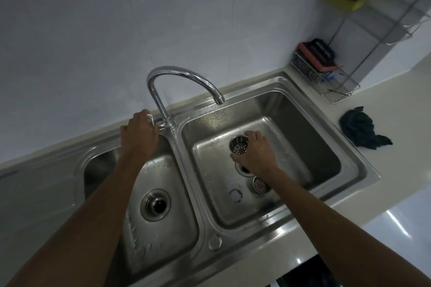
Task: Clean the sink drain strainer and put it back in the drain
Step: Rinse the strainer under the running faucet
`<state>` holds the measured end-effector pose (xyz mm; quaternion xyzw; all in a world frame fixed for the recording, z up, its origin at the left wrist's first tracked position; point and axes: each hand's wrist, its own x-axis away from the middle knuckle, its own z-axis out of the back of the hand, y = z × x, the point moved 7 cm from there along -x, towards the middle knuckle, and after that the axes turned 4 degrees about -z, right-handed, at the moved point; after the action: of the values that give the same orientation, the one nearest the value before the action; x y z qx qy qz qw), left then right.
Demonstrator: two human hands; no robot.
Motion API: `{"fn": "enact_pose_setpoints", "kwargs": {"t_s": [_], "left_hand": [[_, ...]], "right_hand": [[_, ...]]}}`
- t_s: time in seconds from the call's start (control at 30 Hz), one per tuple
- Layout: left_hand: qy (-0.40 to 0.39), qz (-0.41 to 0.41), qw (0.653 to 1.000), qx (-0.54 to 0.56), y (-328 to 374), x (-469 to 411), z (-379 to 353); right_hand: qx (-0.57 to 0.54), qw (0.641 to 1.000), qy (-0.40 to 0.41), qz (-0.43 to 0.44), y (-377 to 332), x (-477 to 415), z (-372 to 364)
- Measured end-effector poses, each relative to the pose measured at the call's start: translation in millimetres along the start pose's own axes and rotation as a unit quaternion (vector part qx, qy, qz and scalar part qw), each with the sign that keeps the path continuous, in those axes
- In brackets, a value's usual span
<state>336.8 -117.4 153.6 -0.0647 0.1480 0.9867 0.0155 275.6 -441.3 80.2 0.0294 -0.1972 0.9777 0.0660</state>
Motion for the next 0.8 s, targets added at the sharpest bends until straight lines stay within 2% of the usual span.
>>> {"fn": "enact_pose_setpoints", "kwargs": {"t_s": [0.1, 0.2, 0.33, 0.53, 0.8], "left_hand": [[0.023, 0.000, 1.000, 0.012, -5.0, -2.8, 2.4], [0.037, 0.009, 0.999, -0.021, -13.9, -15.8, 8.5], [0.031, 0.017, 0.997, -0.070, -22.2, -35.3, 10.8], [0.035, 0.037, 0.996, -0.069, -31.0, -46.5, 5.6], [0.034, 0.035, 0.991, -0.127, -29.0, -46.3, -1.7]], "right_hand": [[0.009, 1.000, -0.006, 0.000, 1.4, -1.0, -4.2], [0.013, 1.000, -0.017, 0.000, 0.1, -0.4, -9.8], [0.019, 1.000, -0.018, 0.003, -1.4, -3.5, -12.7], [0.021, 1.000, -0.019, 0.005, -4.6, -9.3, -15.2], [0.028, 0.999, -0.012, 0.011, -9.8, -15.3, -17.3]]}}
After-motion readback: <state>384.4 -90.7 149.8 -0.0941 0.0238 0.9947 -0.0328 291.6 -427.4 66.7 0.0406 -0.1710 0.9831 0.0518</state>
